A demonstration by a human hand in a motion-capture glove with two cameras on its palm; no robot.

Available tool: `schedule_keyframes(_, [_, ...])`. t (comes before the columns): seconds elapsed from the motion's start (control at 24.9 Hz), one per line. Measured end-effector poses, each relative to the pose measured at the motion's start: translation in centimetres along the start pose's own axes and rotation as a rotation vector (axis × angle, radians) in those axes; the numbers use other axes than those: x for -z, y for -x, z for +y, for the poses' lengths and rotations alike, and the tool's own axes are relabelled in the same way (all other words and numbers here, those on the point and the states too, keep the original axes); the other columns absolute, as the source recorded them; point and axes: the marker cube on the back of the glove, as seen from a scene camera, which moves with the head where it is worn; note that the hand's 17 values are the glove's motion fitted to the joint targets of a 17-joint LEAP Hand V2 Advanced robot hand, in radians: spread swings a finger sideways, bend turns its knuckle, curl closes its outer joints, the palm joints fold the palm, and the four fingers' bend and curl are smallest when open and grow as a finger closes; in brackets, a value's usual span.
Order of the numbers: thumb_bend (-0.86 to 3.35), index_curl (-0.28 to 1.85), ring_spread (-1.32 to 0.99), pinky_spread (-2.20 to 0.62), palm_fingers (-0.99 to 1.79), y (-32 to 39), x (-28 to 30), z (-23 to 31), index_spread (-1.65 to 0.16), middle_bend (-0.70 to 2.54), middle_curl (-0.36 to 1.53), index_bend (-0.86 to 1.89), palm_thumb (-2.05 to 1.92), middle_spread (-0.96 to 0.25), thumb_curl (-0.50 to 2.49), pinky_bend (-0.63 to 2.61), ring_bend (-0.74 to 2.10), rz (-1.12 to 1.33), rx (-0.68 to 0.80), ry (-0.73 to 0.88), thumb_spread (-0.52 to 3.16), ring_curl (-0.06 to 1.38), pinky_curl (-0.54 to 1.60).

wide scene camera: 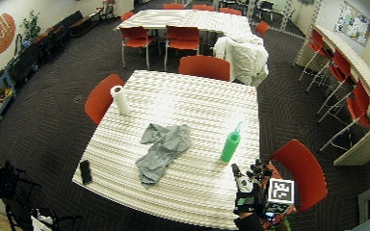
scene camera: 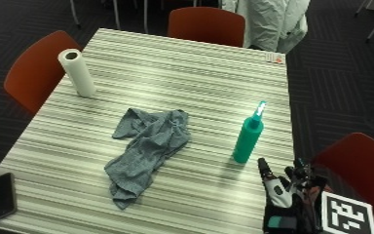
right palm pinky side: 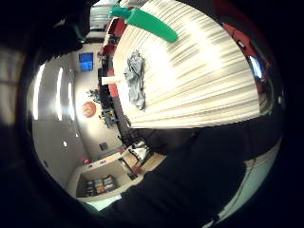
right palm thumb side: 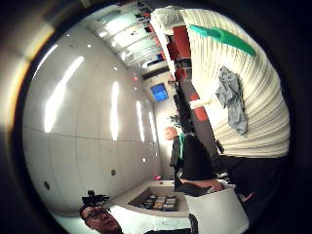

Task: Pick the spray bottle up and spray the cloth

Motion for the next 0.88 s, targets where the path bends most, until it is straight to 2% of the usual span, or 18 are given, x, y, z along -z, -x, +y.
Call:
schedule_keyframes(0.32, [-0.02, 0.13, 0.06, 0.06, 0.19, -1.8, -1.9, -0.3, -0.35, 0.21, 0.32, 0.08, 0.64, 0.05, 0.45, 0.78, 0.51, -0.009, -0.055, -0.021, 1.05, 0.34, 0.41])
schedule_keyframes(0.64, [-0.02, 0.13, 0.06, 0.07, 0.18, -6.7, -4.8, -3.6, -0.35, 0.22, 0.34, 0.09, 0.66, 0.05, 0.47, 0.78, 0.52, 0.051, -0.104, -0.114, 1.05, 0.35, 0.41])
schedule_keyframes(0.88, [-0.01, 0.14, 0.05, 0.07, 0.17, -7.8, -6.3, -5.5, -0.35, 0.22, 0.35, 0.1, 0.68, 0.04, 0.48, 0.77, 0.53, 0.043, -0.125, -0.162, 1.05, 0.36, 0.4])
